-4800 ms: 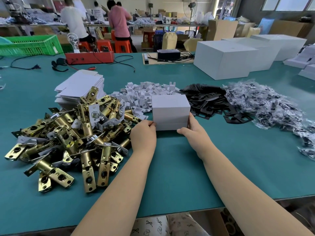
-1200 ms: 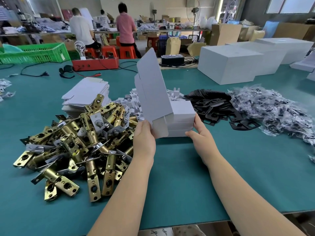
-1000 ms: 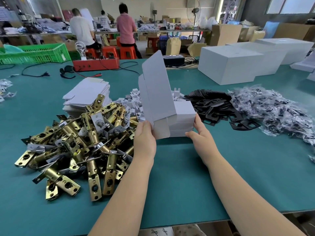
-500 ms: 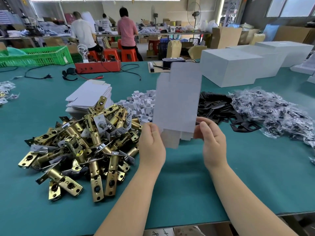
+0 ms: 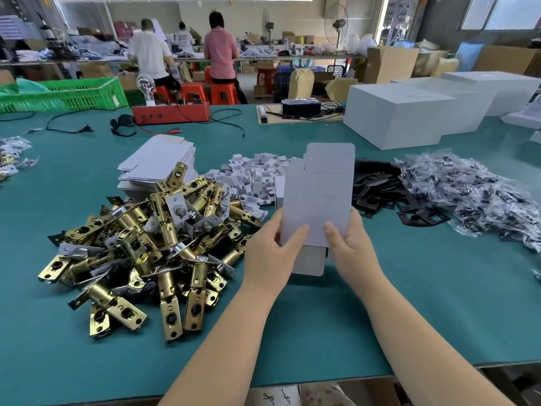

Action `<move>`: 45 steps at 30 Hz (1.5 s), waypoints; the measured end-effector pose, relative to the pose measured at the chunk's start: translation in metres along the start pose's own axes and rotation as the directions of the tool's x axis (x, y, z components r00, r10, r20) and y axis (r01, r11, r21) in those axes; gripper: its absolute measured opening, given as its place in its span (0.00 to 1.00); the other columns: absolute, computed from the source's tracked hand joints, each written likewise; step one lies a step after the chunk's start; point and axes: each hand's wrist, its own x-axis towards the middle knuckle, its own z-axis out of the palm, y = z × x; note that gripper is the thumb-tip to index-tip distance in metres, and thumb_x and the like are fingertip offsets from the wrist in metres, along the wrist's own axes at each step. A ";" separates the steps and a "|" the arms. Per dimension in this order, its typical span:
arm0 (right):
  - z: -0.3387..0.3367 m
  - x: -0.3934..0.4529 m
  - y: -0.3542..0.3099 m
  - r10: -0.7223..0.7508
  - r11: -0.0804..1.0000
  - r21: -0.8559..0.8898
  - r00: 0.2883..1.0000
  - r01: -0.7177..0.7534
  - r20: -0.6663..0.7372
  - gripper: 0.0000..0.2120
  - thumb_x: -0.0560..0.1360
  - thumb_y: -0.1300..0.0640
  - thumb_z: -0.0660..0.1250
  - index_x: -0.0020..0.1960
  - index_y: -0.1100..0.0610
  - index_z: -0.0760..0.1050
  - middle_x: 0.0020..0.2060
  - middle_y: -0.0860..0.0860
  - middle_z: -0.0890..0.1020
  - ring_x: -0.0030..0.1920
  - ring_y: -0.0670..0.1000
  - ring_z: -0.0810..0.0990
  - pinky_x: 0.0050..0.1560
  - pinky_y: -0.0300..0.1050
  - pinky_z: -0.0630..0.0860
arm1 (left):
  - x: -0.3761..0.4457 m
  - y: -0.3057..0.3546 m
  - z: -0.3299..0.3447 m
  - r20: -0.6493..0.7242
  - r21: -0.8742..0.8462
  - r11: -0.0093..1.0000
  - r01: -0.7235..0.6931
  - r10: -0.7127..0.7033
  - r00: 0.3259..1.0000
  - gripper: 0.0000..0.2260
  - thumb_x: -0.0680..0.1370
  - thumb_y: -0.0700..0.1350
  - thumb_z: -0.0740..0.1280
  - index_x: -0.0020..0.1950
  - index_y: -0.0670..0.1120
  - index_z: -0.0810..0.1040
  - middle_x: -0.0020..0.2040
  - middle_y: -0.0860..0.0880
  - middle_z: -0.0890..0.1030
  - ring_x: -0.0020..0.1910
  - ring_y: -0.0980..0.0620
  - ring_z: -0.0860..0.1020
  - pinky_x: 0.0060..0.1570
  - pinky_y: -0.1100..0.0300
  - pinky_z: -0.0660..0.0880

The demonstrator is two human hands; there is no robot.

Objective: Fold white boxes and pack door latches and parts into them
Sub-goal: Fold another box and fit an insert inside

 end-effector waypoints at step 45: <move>-0.022 0.008 -0.016 0.171 0.828 0.507 0.970 -0.238 0.175 0.18 0.71 0.40 0.64 0.52 0.48 0.84 0.53 0.50 0.84 0.53 0.48 0.82 0.47 0.41 0.80 | -0.002 0.005 -0.013 0.276 -0.030 1.000 -0.009 0.017 0.961 0.20 0.76 0.43 0.70 0.63 0.62 0.73 0.57 0.64 0.81 0.58 0.66 0.77 0.58 0.66 0.75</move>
